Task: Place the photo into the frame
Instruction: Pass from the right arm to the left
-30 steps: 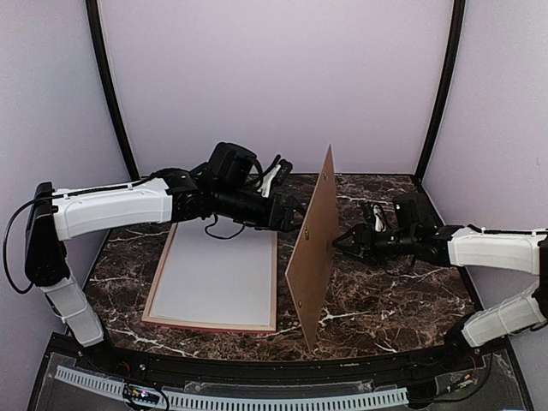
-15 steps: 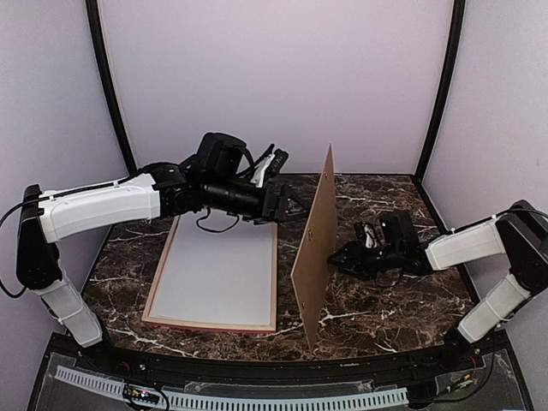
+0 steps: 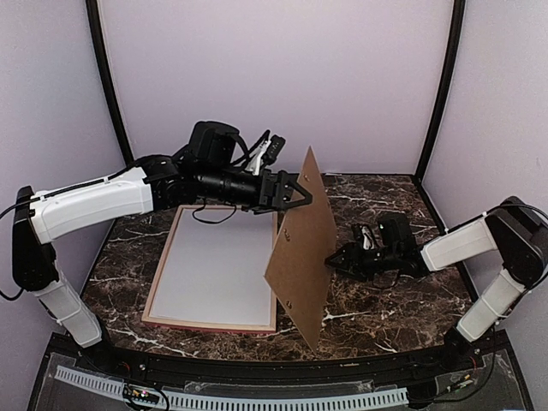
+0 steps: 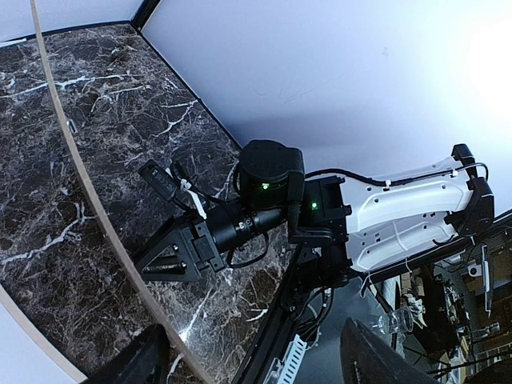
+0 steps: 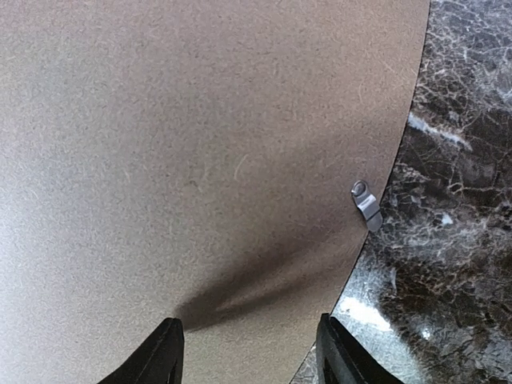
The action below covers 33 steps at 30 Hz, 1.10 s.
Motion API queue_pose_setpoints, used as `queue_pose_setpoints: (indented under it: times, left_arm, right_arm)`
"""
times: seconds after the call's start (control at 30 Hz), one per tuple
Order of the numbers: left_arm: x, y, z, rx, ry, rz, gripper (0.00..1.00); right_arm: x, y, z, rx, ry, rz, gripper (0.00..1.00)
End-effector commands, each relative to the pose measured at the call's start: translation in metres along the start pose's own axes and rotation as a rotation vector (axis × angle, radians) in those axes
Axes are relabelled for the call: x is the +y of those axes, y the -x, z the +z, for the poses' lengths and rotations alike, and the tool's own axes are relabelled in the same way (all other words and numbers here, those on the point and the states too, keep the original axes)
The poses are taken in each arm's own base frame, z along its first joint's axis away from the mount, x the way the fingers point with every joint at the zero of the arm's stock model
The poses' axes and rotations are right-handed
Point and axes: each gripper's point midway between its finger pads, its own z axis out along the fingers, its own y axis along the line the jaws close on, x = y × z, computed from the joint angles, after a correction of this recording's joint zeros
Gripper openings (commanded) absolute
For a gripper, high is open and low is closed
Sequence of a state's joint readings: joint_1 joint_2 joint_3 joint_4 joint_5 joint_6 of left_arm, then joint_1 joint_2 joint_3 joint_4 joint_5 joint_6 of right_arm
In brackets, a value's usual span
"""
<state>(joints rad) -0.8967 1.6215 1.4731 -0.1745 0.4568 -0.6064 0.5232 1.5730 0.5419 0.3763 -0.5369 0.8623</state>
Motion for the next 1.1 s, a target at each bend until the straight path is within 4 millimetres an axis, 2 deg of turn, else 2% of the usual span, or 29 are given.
queue_pose_setpoints:
  times: [0.0, 0.23, 0.4, 0.63, 0.83, 1.07]
  left_arm:
    - [-0.008, 0.009, -0.005, -0.008, -0.003, 0.014, 0.73]
    - [0.019, -0.006, 0.014, 0.059, 0.073, -0.017, 0.58]
    - [0.03, -0.015, 0.023, 0.098, 0.098, -0.028, 0.45]
    - [0.04, -0.009, 0.017, 0.094, 0.184, 0.005, 0.31]
    - [0.053, -0.012, 0.015, 0.108, 0.254, 0.027, 0.19]
    - [0.063, -0.011, 0.002, 0.082, 0.296, 0.03, 0.0]
  right_arm:
    - [0.004, 0.003, 0.002, -0.009, 0.032, -0.014, 0.57]
    - [0.001, 0.002, 0.004, -0.003, 0.026, -0.014, 0.57]
    - [-0.003, -0.001, 0.006, 0.004, 0.022, -0.008, 0.57]
    - [-0.005, -0.002, 0.007, 0.011, 0.013, -0.013, 0.57]
    - [-0.001, 0.002, 0.004, 0.01, 0.002, -0.037, 0.57]
    - [0.015, 0.015, -0.017, -0.018, -0.033, -0.103, 0.66]
